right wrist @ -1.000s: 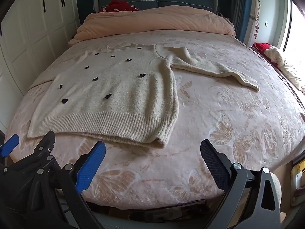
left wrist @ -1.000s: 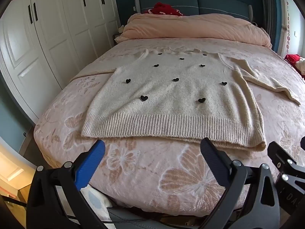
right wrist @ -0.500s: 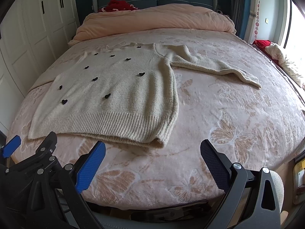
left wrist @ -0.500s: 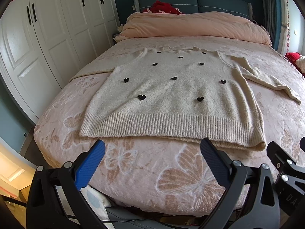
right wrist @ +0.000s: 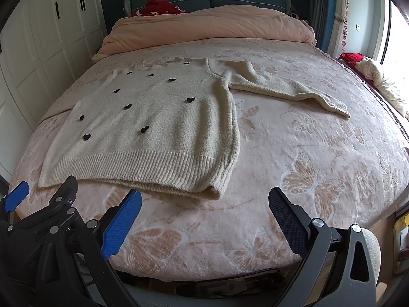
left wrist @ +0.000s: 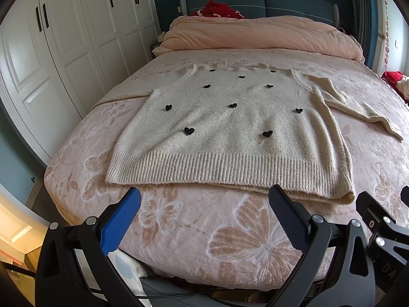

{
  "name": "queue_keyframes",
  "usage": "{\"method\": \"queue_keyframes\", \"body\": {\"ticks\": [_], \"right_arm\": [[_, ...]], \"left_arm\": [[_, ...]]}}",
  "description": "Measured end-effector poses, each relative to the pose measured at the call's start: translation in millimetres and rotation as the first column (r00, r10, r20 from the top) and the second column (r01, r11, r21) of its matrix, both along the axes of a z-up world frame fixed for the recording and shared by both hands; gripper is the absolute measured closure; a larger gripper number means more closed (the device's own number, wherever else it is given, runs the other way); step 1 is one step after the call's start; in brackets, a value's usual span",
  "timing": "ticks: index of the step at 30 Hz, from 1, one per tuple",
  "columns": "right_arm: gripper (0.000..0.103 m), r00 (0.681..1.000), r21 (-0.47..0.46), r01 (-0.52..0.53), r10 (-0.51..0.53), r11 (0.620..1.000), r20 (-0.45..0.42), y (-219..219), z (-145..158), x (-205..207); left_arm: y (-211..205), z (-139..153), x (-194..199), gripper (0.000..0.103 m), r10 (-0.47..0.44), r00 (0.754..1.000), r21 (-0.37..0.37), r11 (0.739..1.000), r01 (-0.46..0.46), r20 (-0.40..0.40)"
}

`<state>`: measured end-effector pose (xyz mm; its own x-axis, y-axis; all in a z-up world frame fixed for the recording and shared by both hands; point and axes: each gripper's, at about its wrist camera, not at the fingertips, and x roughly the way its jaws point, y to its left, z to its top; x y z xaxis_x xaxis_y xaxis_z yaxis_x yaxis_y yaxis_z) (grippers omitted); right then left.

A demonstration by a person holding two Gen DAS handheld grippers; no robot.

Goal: Fold small clothes

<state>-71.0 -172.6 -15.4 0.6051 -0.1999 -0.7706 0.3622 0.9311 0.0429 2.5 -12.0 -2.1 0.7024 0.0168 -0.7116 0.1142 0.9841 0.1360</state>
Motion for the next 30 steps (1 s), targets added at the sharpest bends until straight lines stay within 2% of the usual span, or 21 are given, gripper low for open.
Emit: {"method": "queue_keyframes", "body": {"ticks": [30], "right_arm": [[0.005,1.000,-0.002,-0.001,0.001,1.000,0.003,0.4,1.5,0.4]], "left_arm": [[-0.8,0.0,-0.8,0.005,0.002,1.000,-0.008,1.000,-0.002,0.000]]}}
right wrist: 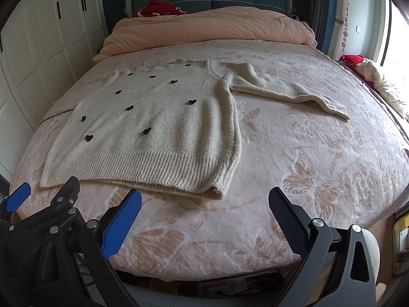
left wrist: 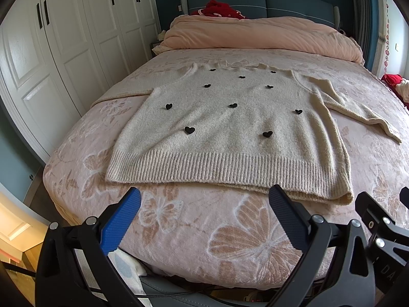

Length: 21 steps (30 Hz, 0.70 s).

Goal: Fold small clothes

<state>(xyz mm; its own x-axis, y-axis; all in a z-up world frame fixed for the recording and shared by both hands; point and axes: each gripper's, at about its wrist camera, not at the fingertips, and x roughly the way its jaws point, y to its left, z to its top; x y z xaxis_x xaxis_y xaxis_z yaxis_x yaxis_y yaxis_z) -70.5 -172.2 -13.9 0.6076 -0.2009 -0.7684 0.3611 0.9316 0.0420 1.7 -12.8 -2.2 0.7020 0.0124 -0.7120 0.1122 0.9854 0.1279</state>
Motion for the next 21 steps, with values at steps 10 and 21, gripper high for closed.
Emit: {"method": "queue_keyframes", "body": {"ticks": [10,21], "right_arm": [[0.005,1.000,0.001,-0.001,0.001,1.000,-0.001,0.2,0.8,0.4],[0.005,1.000,0.049,-0.024,0.023,0.999,0.021,-15.0,-2.8,2.5]], "left_arm": [[-1.2,0.0,-0.6,0.005,0.001,1.000,-0.002,1.000,-0.001,-0.001],[0.4,-0.4,4.5,0.005,-0.007,1.000,-0.022,1.000,0.007,-0.008]]}}
